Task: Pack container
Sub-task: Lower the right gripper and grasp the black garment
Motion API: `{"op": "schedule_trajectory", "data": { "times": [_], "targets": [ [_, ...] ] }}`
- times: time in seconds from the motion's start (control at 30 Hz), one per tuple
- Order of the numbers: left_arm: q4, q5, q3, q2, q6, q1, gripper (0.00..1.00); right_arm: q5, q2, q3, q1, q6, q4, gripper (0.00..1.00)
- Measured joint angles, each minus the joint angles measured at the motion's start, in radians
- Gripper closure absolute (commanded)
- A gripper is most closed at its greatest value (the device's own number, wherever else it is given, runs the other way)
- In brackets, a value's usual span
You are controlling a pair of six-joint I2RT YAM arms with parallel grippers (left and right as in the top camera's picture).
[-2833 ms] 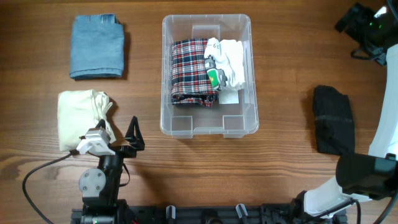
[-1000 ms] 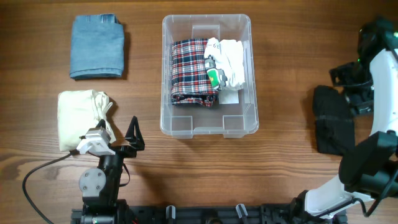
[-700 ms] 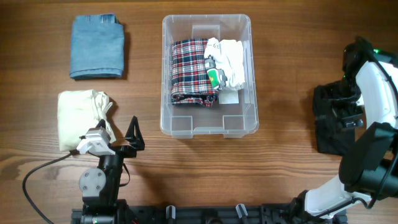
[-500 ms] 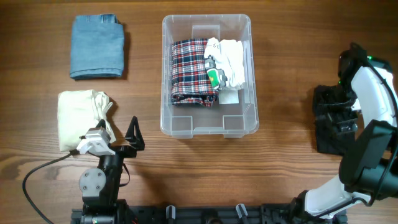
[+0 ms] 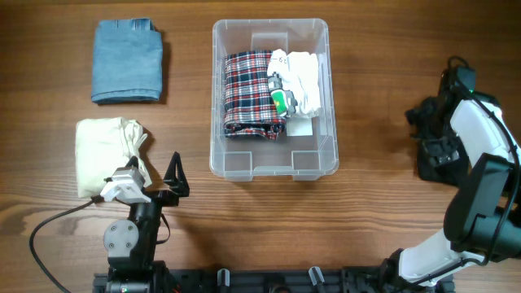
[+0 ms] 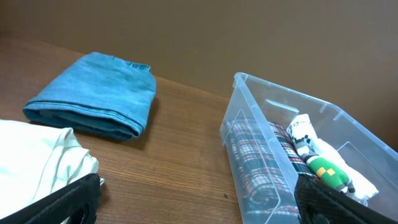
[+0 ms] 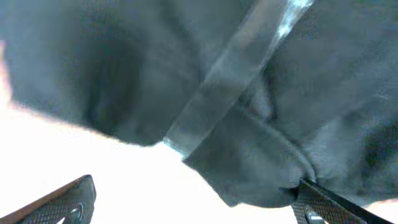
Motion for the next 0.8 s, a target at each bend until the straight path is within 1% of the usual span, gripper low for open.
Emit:
{"op": "schedule_trajectory", "data": {
  "times": [0.13, 0.23, 0.3, 0.37, 0.43, 0.53, 0.63, 0.7, 0.8],
  "targets": [
    [0.000, 0.000, 0.000, 0.000, 0.000, 0.000, 0.00, -0.145, 0.000, -0.003, -0.002, -0.134, 0.193, 0.00],
    [0.000, 0.000, 0.000, 0.000, 0.000, 0.000, 0.00, -0.262, 0.000, -0.004, 0.008, -0.206, 0.297, 0.00],
    [0.000, 0.000, 0.000, 0.000, 0.000, 0.000, 0.00, -0.330, 0.000, -0.007, 0.023, -0.249, 0.354, 0.00],
    [0.000, 0.000, 0.000, 0.000, 0.000, 0.000, 0.00, -0.405, 0.000, -0.006, 0.041, -0.289, 0.372, 0.00],
    [0.000, 0.000, 0.000, 0.000, 0.000, 0.000, 0.00, -0.469, 0.000, 0.004, 0.047, -0.314, 0.344, 0.00],
    [0.000, 0.000, 0.000, 0.000, 0.000, 0.000, 0.00, -0.517, -0.010, 0.066, 0.039, -0.335, 0.242, 0.00],
    [0.000, 0.000, 0.000, 0.000, 0.000, 0.000, 0.00, -0.529, -0.084, 0.137, 0.008, -0.345, 0.139, 0.00],
    [0.000, 0.000, 0.000, 0.000, 0.000, 0.000, 0.00, -0.479, -0.224, 0.178, -0.029, -0.338, 0.039, 0.00],
    [0.000, 0.000, 0.000, 0.000, 0.000, 0.000, 0.00, -0.342, -0.315, 0.191, -0.056, -0.333, -0.084, 0.00]
  ]
}}
